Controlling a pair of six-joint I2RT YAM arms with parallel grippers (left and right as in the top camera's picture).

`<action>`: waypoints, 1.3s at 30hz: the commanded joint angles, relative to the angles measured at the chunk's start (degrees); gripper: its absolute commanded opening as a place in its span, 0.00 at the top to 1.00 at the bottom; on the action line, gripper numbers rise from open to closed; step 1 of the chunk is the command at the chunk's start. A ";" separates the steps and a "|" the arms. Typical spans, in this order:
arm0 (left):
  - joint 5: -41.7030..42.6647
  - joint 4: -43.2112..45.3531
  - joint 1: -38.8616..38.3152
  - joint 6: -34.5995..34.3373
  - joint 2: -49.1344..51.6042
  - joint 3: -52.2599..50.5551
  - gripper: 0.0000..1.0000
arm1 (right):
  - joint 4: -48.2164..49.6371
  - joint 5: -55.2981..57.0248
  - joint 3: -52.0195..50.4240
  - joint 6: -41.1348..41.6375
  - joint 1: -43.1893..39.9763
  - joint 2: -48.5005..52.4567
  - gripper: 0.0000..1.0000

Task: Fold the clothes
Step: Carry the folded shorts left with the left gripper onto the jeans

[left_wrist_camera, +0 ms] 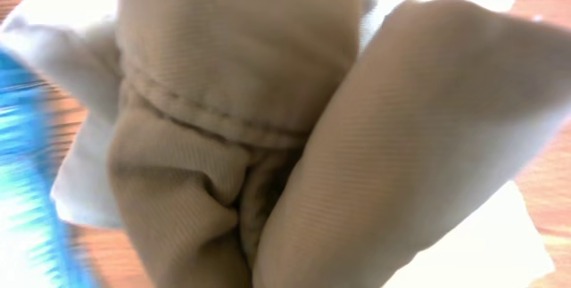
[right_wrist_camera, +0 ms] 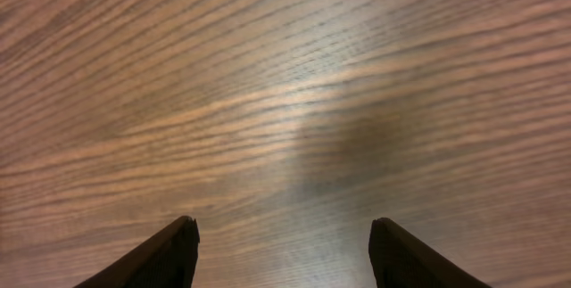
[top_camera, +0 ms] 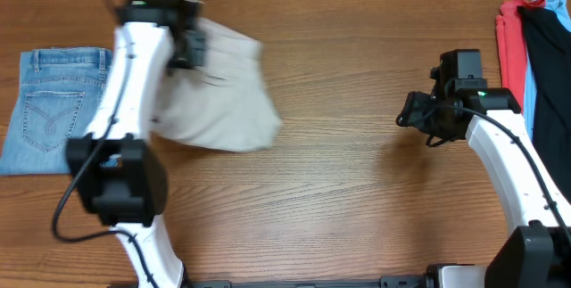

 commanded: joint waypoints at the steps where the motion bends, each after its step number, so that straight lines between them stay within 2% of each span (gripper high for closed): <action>1: -7.26 0.55 3.96 6.73 -2.23 0.55 0.96 | -1.20 0.72 0.87 -1.03 -0.28 -0.57 0.35; 3: -8.09 0.90 6.51 9.27 -2.21 0.55 0.96 | -1.60 0.70 0.87 -1.03 -0.28 -0.57 0.35; 14: -8.13 7.65 18.64 12.31 -2.21 0.55 0.96 | -2.45 0.68 0.87 -0.98 -0.28 -0.57 0.35; 23: -8.02 13.31 23.54 16.06 -2.16 0.55 0.96 | -2.64 0.70 0.87 -0.79 -0.26 -0.57 0.35; 31: -5.07 17.75 26.53 24.22 -0.72 0.52 0.96 | -2.40 0.70 0.87 -0.79 -0.26 -0.57 0.35; 39: -5.14 22.10 30.29 24.83 0.15 0.52 0.96 | -2.40 0.72 0.87 -0.79 -0.28 -0.57 0.35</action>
